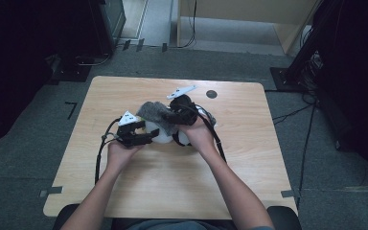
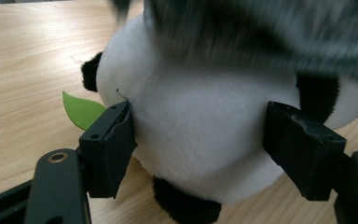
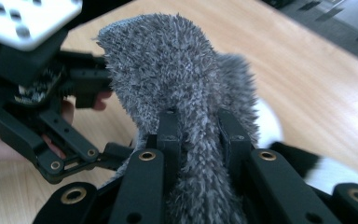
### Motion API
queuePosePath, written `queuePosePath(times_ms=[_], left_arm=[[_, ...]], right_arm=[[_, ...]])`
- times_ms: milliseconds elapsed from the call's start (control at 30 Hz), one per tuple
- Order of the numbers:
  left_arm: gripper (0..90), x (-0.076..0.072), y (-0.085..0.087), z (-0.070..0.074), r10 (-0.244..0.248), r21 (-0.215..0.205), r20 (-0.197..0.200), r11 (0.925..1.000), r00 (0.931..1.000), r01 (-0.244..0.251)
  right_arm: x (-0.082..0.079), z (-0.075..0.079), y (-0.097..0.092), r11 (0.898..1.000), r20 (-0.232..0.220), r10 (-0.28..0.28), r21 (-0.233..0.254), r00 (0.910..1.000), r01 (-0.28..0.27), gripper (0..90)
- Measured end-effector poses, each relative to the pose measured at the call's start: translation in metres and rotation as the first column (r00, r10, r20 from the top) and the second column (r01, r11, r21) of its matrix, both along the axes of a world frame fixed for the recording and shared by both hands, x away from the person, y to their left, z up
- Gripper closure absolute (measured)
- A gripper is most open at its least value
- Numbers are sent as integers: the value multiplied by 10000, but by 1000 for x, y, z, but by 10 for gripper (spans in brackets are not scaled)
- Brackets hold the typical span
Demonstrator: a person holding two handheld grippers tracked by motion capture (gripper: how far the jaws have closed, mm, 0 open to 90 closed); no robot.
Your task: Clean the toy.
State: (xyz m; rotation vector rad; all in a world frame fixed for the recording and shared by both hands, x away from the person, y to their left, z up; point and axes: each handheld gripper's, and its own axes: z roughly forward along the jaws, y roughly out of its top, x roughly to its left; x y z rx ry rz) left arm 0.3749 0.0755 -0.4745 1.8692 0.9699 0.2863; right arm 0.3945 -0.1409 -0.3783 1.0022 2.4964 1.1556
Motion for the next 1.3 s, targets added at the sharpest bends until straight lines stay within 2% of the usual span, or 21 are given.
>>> queuePosePath(times_ms=[200, 467, 767, 1033, 1300], left_arm=[[253, 0, 0, 0, 24, 43, -32, 10000, 10000, -24], [252, 1, -1, -2, 4, 168, 44, 9999, 10000, -4], [252, 1, 0, -3, -61, 107, -57, 9999, 10000, 61], [252, 3, 0, -2, -85, 49, -116, 10000, 9999, 86], [253, 4, 1, -2, -178, 25, -195, 9998, 9997, 179]], right_arm=[[-1, -17, 4, 9996, -264, 123, -235, 9996, -129, 753], [-4, -17, -12, 9997, -260, -2, -245, 9997, -5, 752], [-14, -6, -44, 9988, 104, -477, -122, 9988, 479, 751], [-28, 1, -79, 9946, 421, -1013, -180, 9940, 1022, 749], [-34, -1, -112, 9866, 336, -1629, 86, 9861, 1627, 750]])
